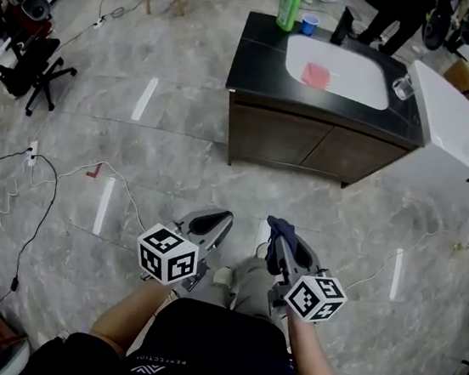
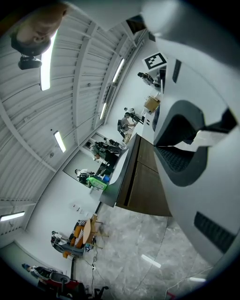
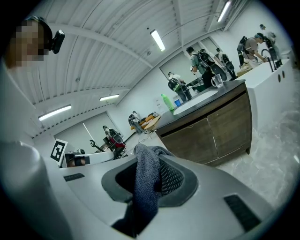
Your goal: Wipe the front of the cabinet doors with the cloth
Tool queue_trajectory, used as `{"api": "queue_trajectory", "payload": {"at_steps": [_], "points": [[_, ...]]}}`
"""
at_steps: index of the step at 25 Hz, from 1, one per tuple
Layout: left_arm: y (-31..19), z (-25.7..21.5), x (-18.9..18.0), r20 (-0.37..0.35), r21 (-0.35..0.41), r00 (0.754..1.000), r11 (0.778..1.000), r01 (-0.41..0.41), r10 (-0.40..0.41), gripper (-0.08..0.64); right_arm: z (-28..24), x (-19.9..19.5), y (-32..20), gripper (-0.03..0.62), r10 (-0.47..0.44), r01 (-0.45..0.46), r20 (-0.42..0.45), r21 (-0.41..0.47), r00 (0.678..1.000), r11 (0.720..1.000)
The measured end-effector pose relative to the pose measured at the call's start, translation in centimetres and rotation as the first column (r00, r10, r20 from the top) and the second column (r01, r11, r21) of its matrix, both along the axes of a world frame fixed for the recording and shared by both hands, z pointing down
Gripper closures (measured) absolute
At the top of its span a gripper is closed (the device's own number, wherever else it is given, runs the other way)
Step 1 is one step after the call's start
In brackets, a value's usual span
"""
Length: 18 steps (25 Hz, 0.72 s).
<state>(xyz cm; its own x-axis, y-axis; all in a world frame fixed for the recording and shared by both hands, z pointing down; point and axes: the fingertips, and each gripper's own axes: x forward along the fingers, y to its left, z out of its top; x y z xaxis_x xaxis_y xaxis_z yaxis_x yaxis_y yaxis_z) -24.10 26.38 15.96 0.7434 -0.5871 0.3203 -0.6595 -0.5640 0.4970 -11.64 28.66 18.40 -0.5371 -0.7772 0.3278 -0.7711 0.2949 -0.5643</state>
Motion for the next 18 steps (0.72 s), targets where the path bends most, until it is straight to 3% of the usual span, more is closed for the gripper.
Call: {"api": "queue_trajectory", "payload": {"at_steps": [18], "points": [[-11.2,1.1,6.5,0.009,-0.016,0.998,0.997,0.069,-0.069,0.551,1.3,3.7,-11.4,0.508,-0.133,0.133,0.012,-0.024,0.991,0.991]]}}
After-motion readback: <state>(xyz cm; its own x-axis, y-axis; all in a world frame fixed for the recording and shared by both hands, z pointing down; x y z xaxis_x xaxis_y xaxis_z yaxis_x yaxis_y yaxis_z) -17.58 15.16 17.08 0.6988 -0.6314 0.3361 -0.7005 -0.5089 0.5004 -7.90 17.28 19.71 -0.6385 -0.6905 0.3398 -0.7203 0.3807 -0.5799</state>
